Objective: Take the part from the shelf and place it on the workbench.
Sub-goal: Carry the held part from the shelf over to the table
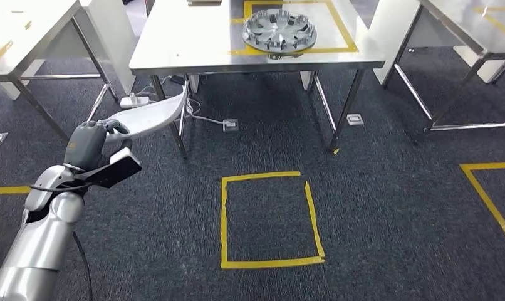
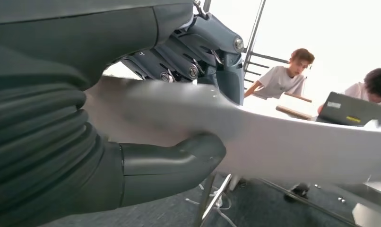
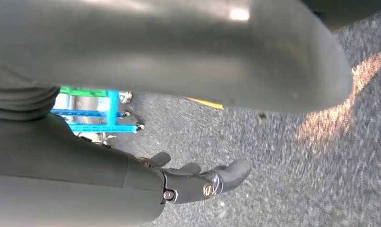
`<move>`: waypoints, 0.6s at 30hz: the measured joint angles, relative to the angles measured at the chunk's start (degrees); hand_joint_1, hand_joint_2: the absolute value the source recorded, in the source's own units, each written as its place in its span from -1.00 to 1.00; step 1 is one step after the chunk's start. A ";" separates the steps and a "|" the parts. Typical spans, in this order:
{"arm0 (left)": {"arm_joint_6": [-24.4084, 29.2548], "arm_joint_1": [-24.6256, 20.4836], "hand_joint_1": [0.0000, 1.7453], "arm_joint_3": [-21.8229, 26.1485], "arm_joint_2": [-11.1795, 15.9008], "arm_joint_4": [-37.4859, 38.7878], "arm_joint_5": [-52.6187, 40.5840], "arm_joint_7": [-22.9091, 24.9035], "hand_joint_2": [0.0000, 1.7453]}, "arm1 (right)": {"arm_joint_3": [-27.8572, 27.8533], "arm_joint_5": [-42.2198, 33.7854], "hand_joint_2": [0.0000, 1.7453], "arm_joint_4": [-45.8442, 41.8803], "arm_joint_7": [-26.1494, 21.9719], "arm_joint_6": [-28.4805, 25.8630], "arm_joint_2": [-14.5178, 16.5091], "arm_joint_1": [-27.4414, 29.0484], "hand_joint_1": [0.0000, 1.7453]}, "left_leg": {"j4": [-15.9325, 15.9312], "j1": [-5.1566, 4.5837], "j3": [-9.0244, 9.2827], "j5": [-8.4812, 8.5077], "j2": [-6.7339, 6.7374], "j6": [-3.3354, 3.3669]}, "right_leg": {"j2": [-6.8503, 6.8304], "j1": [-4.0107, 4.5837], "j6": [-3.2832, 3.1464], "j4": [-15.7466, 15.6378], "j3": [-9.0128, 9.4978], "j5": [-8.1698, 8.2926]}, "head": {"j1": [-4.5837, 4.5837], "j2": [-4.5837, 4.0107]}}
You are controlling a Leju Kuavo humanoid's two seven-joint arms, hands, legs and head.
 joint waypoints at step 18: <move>0.24 0.18 0.80 0.72 1.65 -0.64 -0.02 -0.34 1.00 | -0.01 -0.40 -1.00 -0.04 1.48 0.33 0.15 -1.33 -1.00 | 2.77 0.87 -17.56 11.04 3.37 -1.24 | 0.41 -0.56 0.03 -0.37 21.53 -15.15 | -0.41 0.01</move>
